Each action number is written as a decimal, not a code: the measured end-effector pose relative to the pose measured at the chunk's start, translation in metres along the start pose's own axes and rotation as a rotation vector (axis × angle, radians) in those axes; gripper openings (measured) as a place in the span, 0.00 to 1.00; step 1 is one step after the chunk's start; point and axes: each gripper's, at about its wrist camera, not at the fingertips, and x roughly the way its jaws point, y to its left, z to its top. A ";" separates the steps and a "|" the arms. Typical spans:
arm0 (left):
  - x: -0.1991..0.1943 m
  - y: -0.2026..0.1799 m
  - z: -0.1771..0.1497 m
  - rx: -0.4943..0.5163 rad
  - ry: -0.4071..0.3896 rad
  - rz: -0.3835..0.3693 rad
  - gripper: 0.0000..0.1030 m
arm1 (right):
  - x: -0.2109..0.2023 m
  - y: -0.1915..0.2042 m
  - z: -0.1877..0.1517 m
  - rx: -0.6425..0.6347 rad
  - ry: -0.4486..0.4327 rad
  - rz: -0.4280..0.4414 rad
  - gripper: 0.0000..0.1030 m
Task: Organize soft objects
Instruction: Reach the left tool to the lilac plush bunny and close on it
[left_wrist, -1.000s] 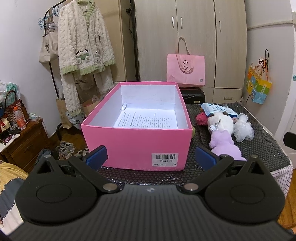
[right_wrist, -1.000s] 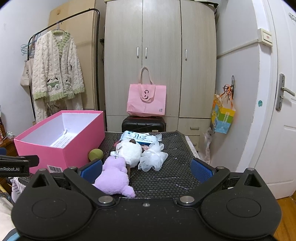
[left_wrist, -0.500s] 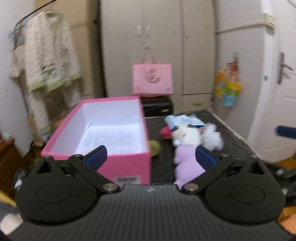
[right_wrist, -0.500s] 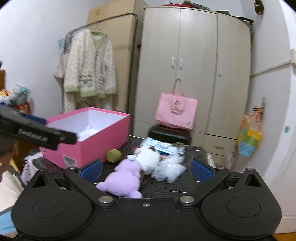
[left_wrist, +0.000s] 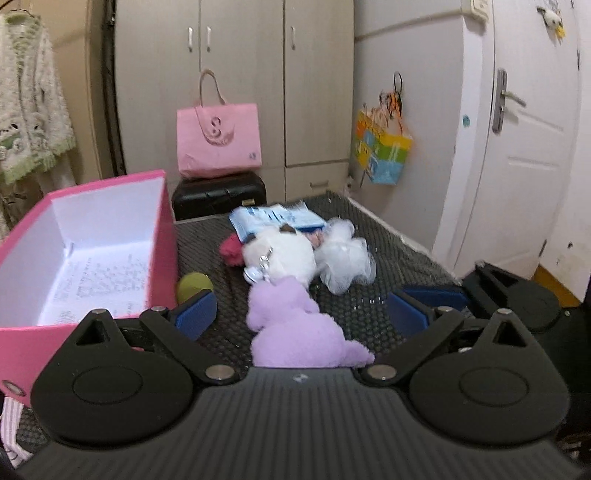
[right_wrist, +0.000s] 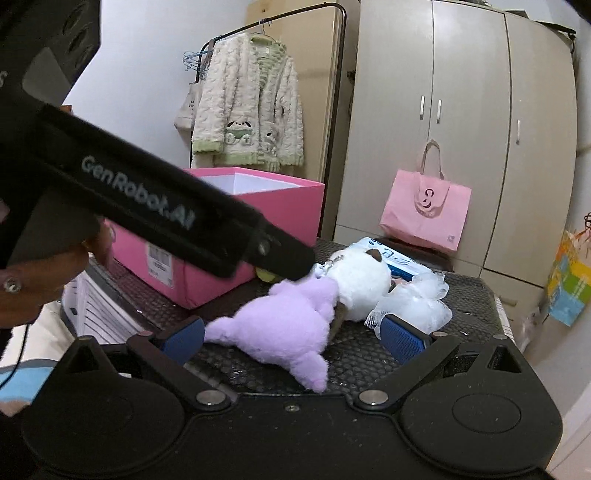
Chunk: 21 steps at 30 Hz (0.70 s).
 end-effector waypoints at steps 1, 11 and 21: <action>0.007 -0.001 -0.003 0.004 0.012 -0.008 0.96 | 0.005 -0.001 -0.002 0.001 -0.002 -0.005 1.00; 0.048 0.004 -0.018 -0.001 0.104 -0.040 0.89 | 0.042 -0.013 -0.028 0.054 0.011 0.071 0.89; 0.056 0.009 -0.024 -0.040 0.140 -0.024 0.72 | 0.051 -0.014 -0.030 0.091 0.008 0.144 0.62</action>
